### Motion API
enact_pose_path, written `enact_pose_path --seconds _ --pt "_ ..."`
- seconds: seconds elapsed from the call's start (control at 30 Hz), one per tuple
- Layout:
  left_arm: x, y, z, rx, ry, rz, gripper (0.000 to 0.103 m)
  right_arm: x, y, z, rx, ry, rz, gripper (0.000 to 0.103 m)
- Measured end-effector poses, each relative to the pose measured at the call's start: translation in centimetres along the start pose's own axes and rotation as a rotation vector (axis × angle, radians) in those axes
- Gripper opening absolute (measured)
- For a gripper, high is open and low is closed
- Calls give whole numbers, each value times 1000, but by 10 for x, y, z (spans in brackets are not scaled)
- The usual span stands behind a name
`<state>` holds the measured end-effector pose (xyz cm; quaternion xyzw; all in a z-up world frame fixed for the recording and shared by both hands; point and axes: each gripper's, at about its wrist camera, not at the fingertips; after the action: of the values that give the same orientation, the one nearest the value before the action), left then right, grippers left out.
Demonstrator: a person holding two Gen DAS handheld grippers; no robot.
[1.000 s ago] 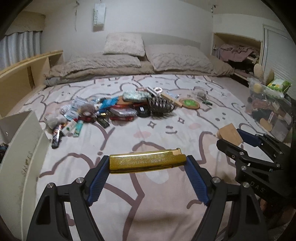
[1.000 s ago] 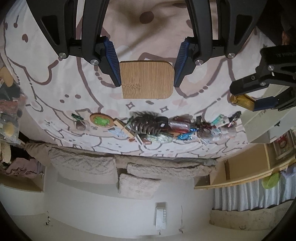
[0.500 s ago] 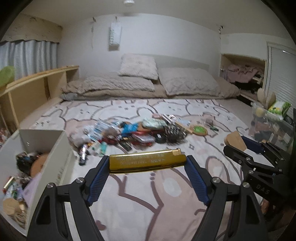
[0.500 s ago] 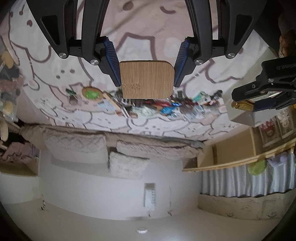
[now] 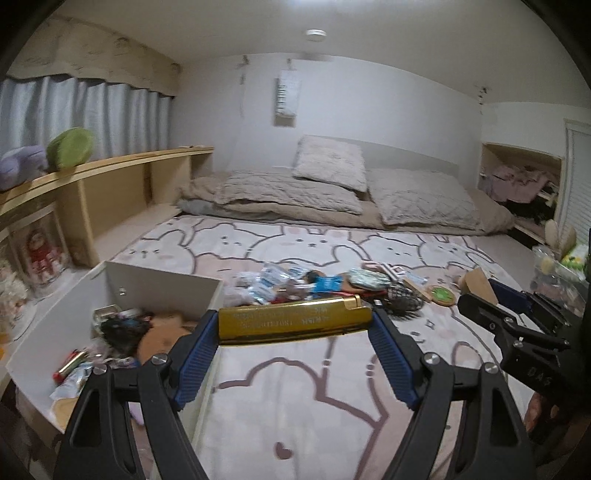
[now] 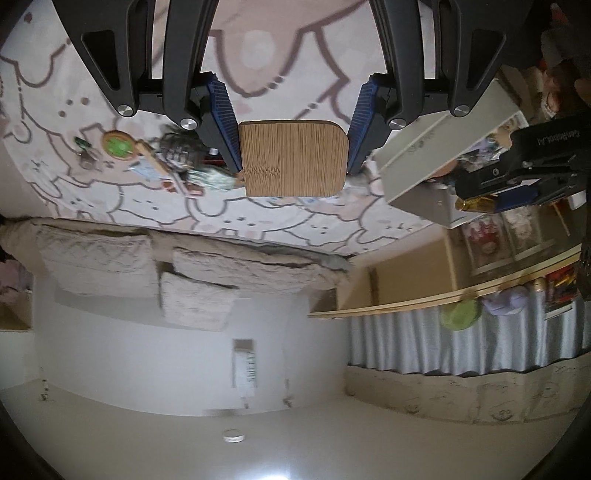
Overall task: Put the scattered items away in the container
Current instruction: 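Lift the gold lighter and wooden board and carry both toward the white box, then move both tools with their items over the open white box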
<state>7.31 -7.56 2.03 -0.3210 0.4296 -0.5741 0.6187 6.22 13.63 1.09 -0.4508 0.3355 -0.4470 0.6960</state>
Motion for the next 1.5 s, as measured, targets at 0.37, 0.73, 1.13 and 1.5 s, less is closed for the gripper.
enact_pose_path --seconds 0.37,0.73,1.13,1.5 --pt "68 -14 23 -40 -95 84 81 49 -17 -28 17 -161 37 56" --pt "129 -17 39 -80 -218 133 81 102 -33 -56 68 -402 35 56" --pt "190 -10 29 -61 -309 216 81 164 -30 -81 153 -557 118 56" --pt "225 7 11 -10 -353 261 81 217 -26 -118 244 -659 191 56"
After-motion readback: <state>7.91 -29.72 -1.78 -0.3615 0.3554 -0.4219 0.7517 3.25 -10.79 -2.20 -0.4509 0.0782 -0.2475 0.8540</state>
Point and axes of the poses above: each gripper's, at about its wrist camera, not at the fingertips, and z roughly against the way its jaws point, x to its left, y to its underside, and after that the axes turned 7 degrees about z, right-handed
